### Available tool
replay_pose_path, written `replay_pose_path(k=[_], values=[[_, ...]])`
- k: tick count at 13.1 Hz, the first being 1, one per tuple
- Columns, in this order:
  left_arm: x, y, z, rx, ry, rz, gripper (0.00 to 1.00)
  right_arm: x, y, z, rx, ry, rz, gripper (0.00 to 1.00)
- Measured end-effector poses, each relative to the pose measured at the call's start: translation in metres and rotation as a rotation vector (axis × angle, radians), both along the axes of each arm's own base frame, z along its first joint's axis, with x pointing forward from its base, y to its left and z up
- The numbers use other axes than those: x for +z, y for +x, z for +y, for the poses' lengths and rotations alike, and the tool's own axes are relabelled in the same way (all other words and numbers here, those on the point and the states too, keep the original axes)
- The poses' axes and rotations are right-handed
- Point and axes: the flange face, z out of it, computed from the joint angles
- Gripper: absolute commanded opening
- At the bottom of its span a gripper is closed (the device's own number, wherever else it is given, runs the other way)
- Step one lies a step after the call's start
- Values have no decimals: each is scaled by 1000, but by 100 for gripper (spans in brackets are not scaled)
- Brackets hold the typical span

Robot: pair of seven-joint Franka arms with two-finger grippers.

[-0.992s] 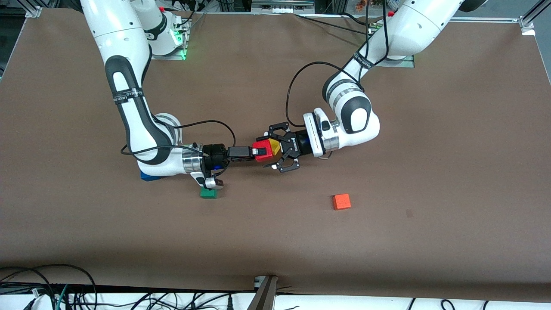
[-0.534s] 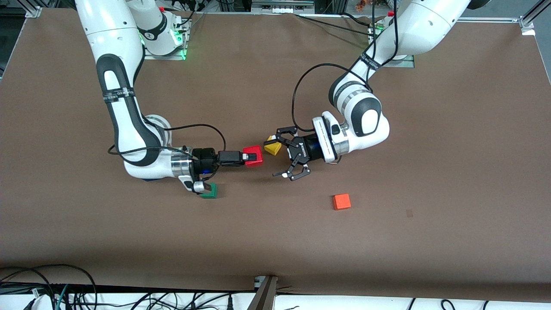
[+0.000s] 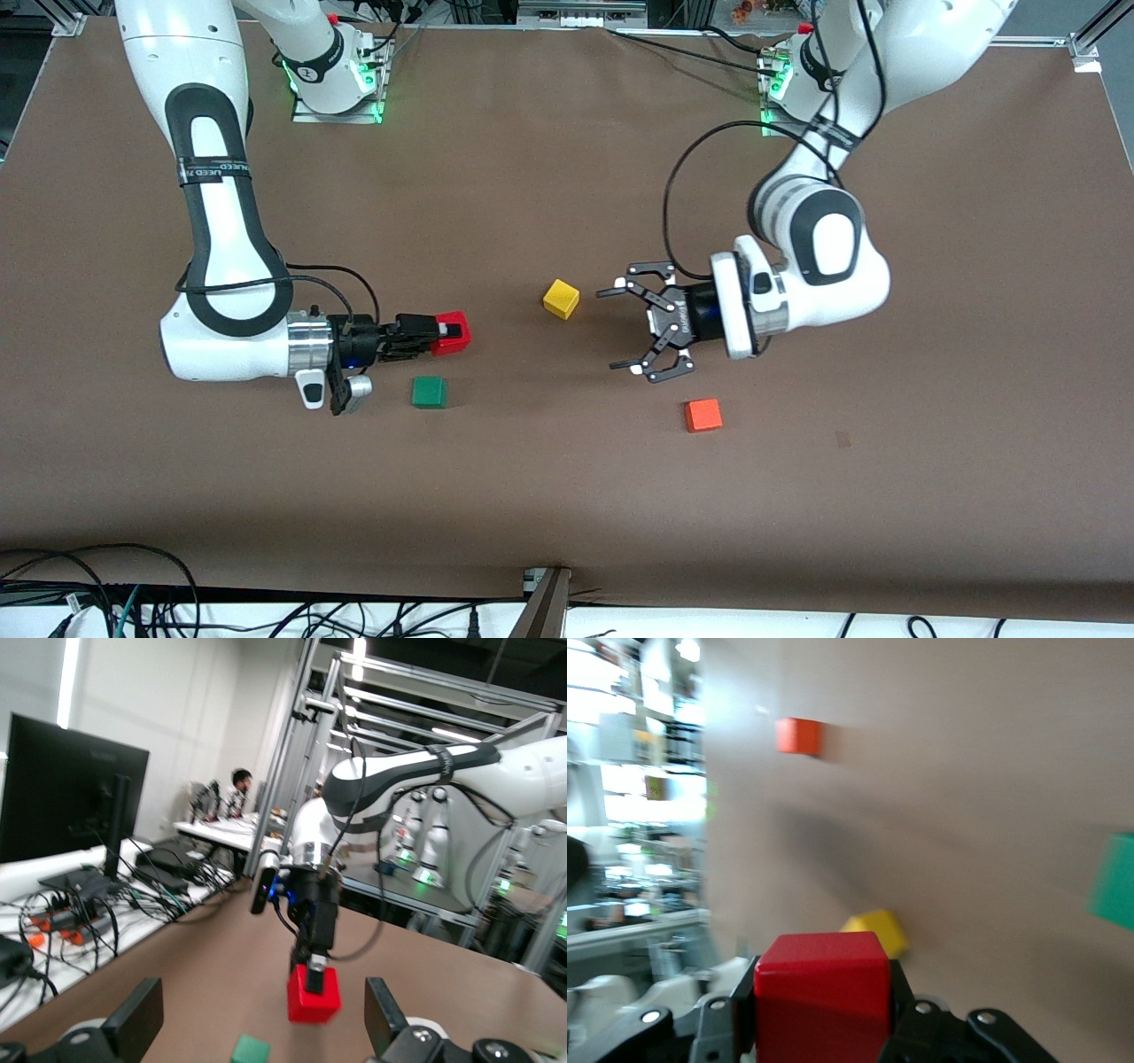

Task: Pass red block to right arm, stack on blue
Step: 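Open the left gripper and withdraw it from the red cube, then move the red cube over the blue cube while the left gripper retracts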

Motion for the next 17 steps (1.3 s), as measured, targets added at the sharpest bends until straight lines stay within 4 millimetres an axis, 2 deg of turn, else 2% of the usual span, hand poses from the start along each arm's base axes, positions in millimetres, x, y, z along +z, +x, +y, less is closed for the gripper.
replay_pose_path(k=[3, 6, 9, 10, 12, 14, 15, 17], values=[[7, 8, 43, -87, 93, 80, 100, 2, 6, -21, 92, -260, -96, 0], [11, 7, 58, -149, 198, 159, 100, 12, 6, -39, 150, -443, -119, 0], [13, 3, 71, -205, 318, 292, 100, 14, 3, -76, 201, -609, -128, 0], [14, 2, 80, -222, 365, 335, 100, 16, -1, -86, 213, -650, -134, 0], [16, 3, 114, -244, 457, 408, 100, 22, -12, -104, 212, -717, -159, 0], [20, 5, 143, -235, 524, 493, 100, 19, -29, -126, 174, -765, -218, 0], [21, 3, 151, -235, 570, 545, 100, 12, -40, -135, 149, -778, -245, 0], [24, -3, 152, -225, 651, 687, 100, -3, -57, -148, 106, -794, -276, 0]])
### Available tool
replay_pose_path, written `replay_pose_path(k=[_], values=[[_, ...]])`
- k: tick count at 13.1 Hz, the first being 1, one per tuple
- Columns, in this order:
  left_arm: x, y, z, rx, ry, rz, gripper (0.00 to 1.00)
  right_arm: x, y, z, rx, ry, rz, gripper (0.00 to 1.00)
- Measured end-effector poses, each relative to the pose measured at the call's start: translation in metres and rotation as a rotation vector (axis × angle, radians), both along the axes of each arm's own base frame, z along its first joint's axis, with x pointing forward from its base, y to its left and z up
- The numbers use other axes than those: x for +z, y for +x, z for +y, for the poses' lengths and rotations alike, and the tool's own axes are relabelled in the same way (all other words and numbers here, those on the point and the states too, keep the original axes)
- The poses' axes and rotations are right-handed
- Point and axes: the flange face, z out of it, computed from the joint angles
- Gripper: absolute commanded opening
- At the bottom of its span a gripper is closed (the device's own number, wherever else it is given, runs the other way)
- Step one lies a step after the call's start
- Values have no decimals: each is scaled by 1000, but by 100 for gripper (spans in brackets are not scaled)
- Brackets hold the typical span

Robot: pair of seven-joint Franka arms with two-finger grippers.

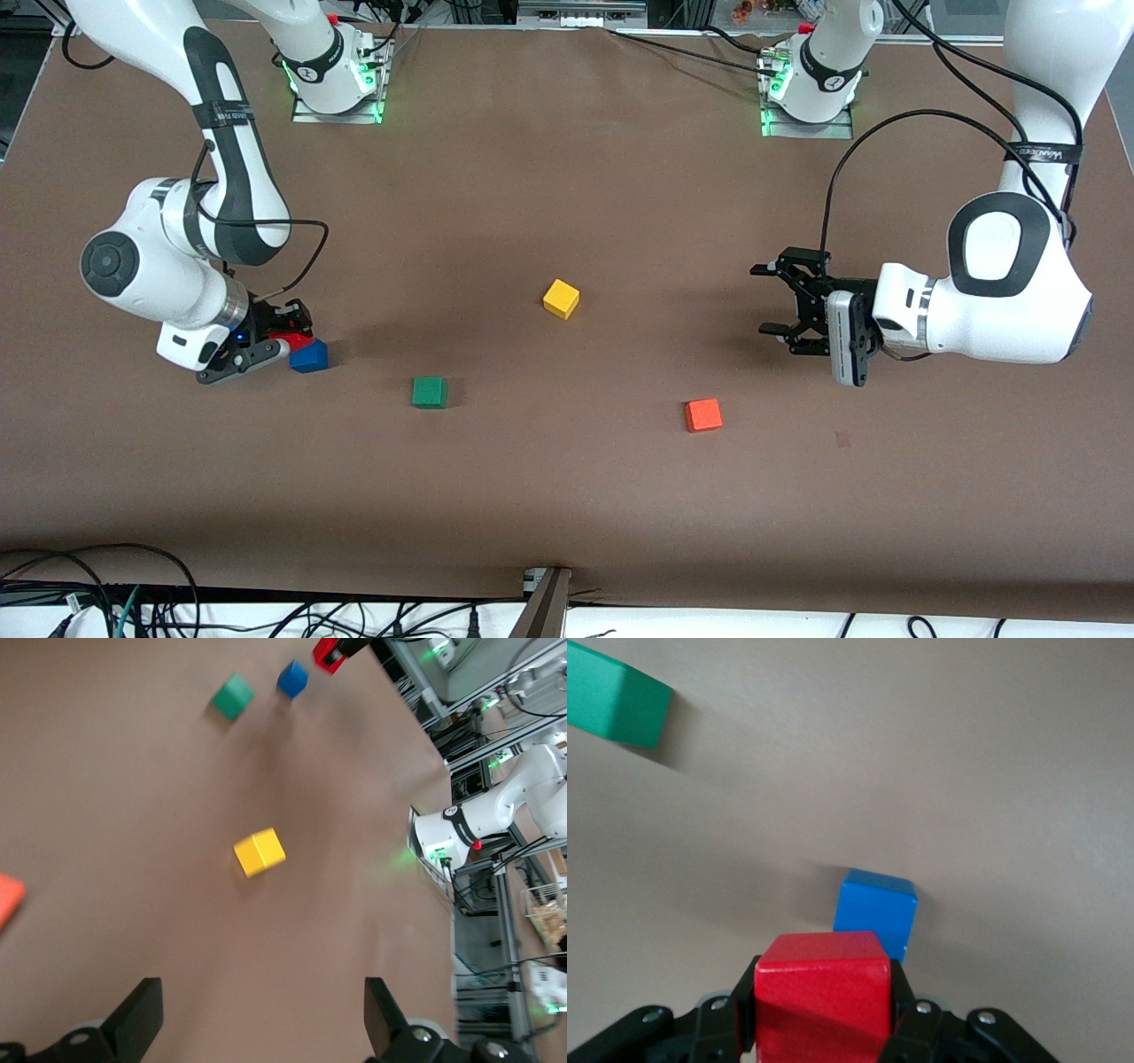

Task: Pass red block to right arm, stack on blue
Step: 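Move the red cube over the blue cube while the left gripper retracts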

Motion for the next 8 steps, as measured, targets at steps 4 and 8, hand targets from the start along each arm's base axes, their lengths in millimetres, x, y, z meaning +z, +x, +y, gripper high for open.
replay_pose_path(k=[4, 8], values=[[4, -14, 10, 39, 280, 181, 100, -23, -17, -9, -38, -21, -63, 0], [26, -18, 48, 194, 592, 237, 100, -31, -22, -9, -118, -27, -75, 0]])
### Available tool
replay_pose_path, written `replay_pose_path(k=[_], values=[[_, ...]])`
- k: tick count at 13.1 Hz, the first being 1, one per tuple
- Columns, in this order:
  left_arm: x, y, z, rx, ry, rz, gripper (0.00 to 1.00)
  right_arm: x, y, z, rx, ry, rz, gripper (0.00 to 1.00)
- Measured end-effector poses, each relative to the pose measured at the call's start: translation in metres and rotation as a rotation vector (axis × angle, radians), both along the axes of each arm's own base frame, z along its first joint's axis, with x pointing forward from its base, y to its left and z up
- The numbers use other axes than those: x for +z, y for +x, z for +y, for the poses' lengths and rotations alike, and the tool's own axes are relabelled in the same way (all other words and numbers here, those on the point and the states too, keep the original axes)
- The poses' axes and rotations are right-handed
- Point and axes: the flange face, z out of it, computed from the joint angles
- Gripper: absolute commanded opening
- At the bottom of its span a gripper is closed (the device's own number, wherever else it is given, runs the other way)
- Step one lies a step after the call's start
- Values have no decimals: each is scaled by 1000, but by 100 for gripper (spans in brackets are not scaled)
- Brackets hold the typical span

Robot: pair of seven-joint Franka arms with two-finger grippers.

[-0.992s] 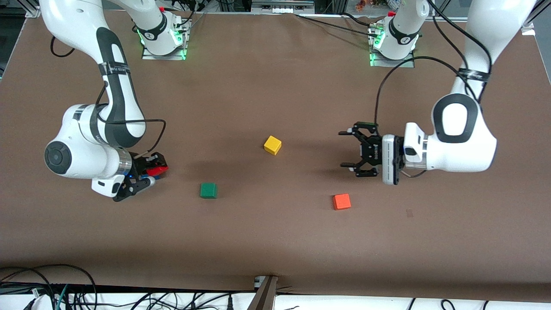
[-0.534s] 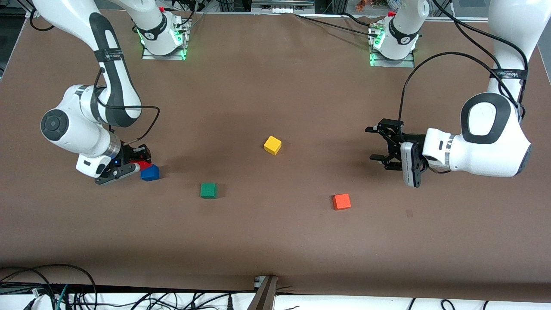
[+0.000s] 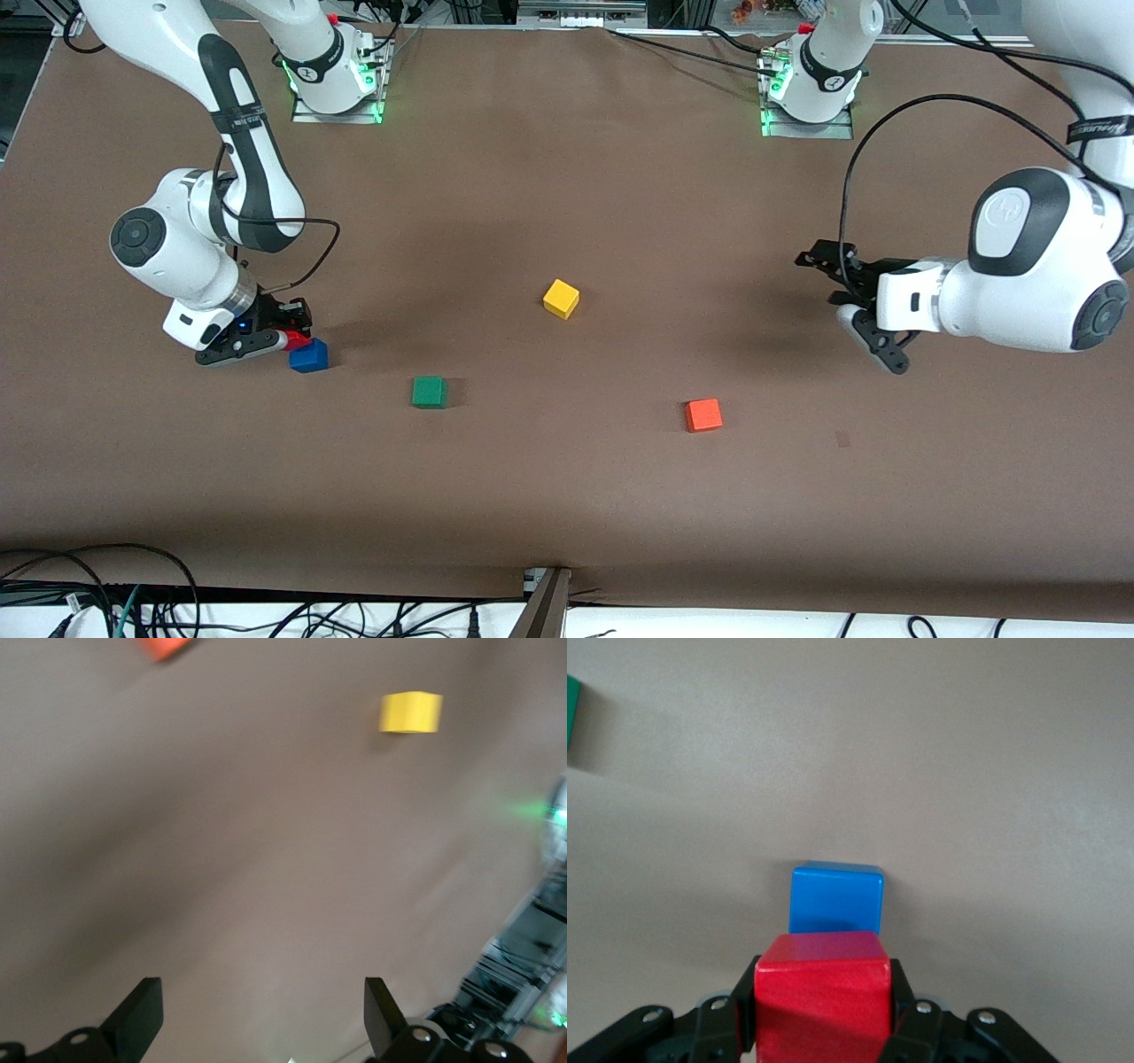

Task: Pass red block to right arm, stack on blue
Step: 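Move the red cube over the blue cube while the left gripper retracts, then lower the red cube onto the blue cube with the right gripper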

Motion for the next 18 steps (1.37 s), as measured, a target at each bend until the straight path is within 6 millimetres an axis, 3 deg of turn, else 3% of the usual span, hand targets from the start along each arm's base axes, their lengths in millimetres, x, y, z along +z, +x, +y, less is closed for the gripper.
replay_pose_path(k=[6, 12, 15, 18], values=[[82, -27, 5, 171, 358, -50, 100, -5, 0, 8, -56, -3, -13, 0], [173, -34, 77, 375, 397, -314, 100, -12, 1, 7, -73, -11, -20, 0], [190, -56, 99, 432, 403, -372, 100, -12, 1, 7, -75, -12, -25, 0], [188, -86, 80, 437, 416, -349, 100, -13, 2, 7, -75, -13, -26, 0]])
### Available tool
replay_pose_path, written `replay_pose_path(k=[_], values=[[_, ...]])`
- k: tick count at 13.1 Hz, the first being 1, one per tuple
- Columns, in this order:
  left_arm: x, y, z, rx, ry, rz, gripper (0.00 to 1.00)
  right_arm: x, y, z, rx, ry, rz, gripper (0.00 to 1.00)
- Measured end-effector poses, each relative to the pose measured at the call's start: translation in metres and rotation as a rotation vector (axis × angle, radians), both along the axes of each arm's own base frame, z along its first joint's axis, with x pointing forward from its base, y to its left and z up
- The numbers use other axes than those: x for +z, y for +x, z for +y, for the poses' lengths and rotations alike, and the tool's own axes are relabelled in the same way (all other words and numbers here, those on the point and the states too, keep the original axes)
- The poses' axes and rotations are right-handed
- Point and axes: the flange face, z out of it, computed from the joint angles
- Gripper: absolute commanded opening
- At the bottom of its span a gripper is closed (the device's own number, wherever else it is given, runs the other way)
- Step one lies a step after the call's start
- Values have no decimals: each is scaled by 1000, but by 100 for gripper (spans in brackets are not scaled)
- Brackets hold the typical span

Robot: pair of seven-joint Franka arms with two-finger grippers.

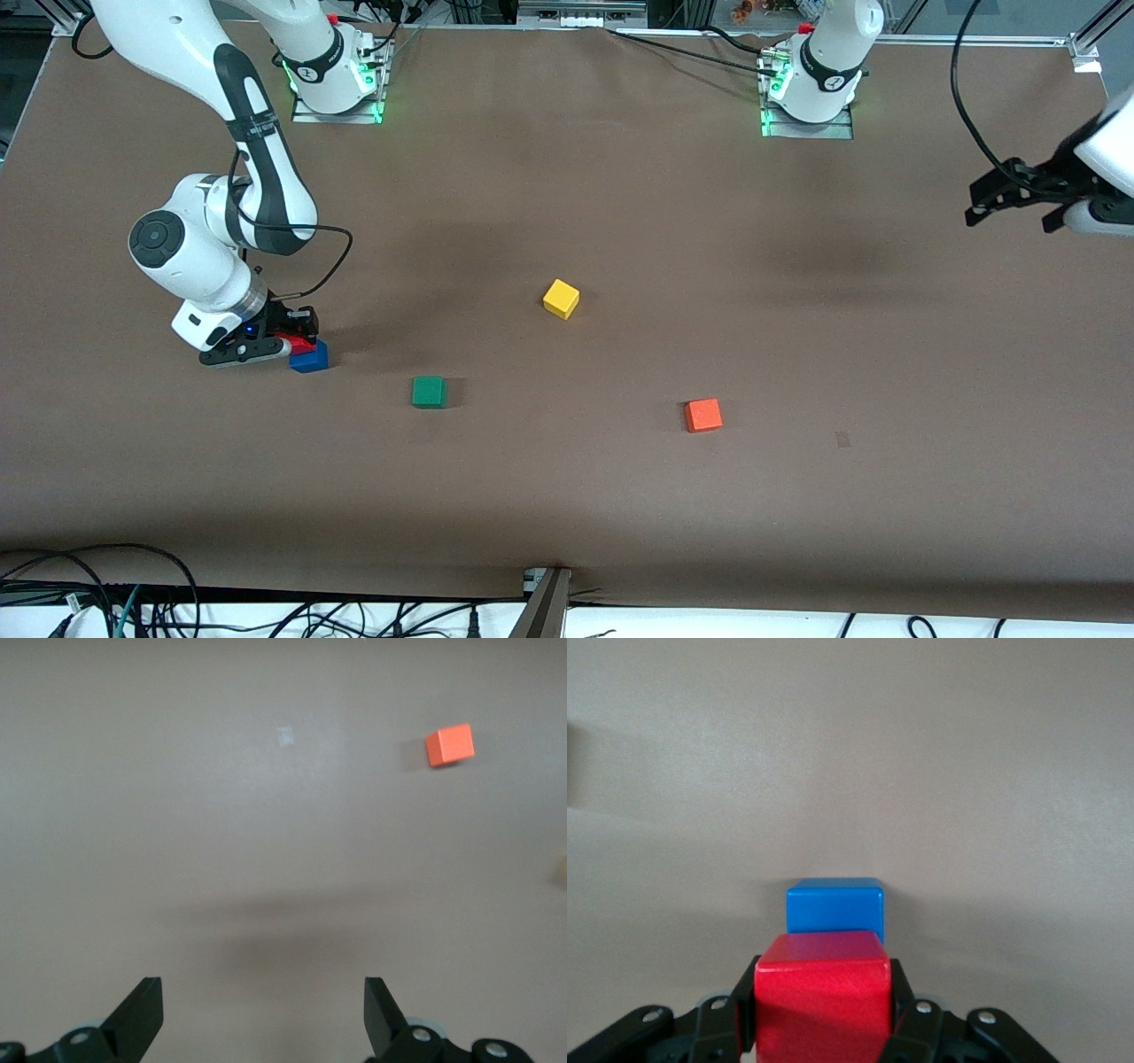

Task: Pass red block to right arm, stack on blue
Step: 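Lower the red cube onto the blue cube with the right gripper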

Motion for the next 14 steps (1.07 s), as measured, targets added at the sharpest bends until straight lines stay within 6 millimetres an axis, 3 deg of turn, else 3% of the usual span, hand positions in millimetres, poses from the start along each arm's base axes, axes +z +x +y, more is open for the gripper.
replay_pose_path(k=[5, 9, 10, 12, 14], values=[[-2, 13, 16, 34, 12, -10, 100, -1, 1, 0, 2, -4, -1, 0], [-4, 21, 15, 33, 13, -11, 100, -2, 1, -1, 4, -7, -3, 0], [-3, 21, 15, 32, 13, -12, 100, -2, 2, -1, 3, -8, -4, 12], [-3, 21, 12, 28, 13, -13, 100, -3, 2, -1, 3, -9, -4, 100], [-2, 21, 11, 24, 13, -13, 100, 0, 5, -5, -1, -12, -13, 100]])
